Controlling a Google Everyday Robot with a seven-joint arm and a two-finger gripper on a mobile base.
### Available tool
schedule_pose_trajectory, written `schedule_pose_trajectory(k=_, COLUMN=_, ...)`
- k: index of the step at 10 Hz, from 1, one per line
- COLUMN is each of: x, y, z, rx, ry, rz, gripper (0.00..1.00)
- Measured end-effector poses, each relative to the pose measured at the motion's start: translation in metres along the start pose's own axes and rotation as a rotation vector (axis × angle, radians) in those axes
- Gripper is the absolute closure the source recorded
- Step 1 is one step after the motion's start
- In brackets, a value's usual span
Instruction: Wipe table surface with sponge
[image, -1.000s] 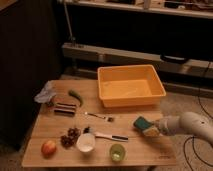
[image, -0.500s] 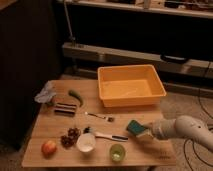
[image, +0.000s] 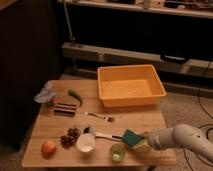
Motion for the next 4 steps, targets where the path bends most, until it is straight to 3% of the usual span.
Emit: schedule_pose_trajectory(k=4, x=0.026, y=0.009, z=0.000, rx=-0.030, ry=0.049, rz=0.007, gripper=1.00)
